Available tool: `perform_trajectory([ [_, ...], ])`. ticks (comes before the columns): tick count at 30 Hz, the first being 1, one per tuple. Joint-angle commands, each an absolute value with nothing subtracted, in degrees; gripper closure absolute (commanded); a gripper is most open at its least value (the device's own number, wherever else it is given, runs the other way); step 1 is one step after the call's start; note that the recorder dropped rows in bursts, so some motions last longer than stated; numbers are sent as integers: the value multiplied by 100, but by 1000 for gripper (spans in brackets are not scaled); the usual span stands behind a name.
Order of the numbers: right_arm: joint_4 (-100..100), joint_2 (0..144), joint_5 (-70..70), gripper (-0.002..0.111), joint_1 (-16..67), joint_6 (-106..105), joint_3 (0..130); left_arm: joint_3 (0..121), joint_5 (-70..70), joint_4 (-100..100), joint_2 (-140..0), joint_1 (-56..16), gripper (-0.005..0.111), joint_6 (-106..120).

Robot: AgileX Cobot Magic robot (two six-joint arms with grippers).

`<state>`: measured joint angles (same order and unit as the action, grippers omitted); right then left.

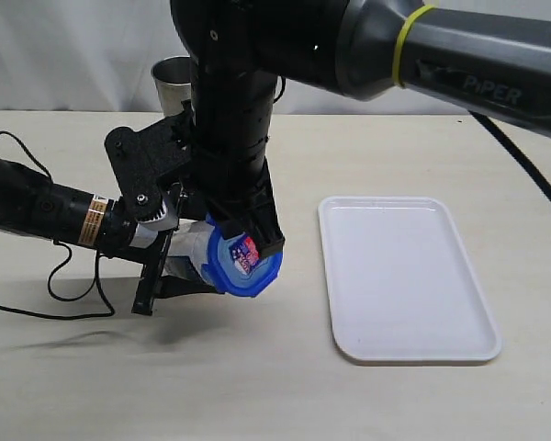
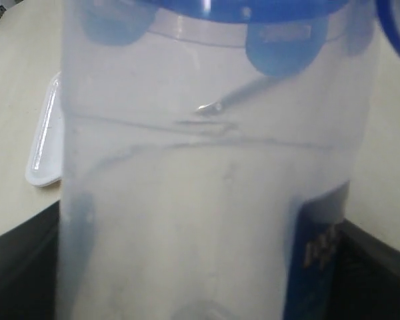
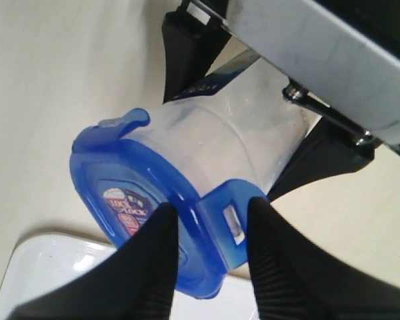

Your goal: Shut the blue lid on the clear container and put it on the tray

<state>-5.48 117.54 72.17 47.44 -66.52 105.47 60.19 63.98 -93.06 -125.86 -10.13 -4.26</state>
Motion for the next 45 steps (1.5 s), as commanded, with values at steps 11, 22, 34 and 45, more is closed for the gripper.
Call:
perform_trajectory([
  [11, -231, 12160, 6996, 94, 4748, -6502, 10426, 6017, 6996, -8930, -12519, -1062, 107, -648],
  [22, -780, 11298, 6617, 68, 4569, -4915, 10524, 6017, 6996, -8930, -12519, -1062, 107, -713],
  [34, -769, 10450, 6300, 70, 3395, -1958, 10524, 6017, 6996, -8618, -12519, -1062, 107, -1190],
  [45, 921, 9437, 5401, 103, 2322, -2334, 9684, 6029, 6996, -7670, -12474, -1189, 107, -2685],
])
